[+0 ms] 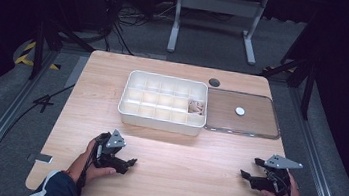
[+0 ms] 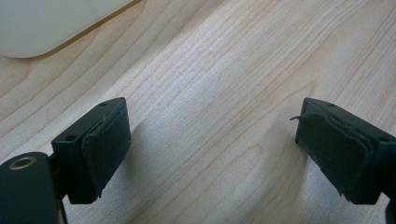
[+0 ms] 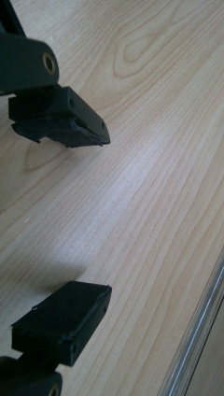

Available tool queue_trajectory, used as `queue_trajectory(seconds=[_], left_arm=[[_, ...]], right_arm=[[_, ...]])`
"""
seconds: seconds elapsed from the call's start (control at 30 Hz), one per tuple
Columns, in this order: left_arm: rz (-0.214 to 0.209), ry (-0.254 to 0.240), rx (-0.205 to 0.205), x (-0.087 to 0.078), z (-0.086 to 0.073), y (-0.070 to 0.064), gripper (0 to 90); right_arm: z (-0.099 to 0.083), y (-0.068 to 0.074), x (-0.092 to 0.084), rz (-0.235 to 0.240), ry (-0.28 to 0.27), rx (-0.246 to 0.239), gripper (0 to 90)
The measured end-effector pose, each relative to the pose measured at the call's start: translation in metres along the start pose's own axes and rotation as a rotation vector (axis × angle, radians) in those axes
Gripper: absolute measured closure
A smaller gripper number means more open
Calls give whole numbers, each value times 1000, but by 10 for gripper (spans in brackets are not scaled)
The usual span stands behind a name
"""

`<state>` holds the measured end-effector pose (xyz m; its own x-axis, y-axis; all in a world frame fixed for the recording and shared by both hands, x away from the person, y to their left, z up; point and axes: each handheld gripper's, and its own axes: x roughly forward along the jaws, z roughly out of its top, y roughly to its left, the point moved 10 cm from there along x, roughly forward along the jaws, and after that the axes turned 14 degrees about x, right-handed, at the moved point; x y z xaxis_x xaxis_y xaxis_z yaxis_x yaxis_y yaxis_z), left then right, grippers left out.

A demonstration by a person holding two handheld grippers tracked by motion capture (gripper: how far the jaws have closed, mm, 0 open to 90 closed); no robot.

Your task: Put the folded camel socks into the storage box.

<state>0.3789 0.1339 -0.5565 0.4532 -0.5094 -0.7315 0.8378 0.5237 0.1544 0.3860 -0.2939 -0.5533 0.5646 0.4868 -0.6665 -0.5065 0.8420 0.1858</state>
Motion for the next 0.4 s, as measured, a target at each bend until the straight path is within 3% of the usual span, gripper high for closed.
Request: queue_trajectory(seconds=[0.4], left_arm=[[-3, 2, 9, 1, 1, 1, 96]], right_arm=[[0, 0, 0, -3, -1, 2, 228]])
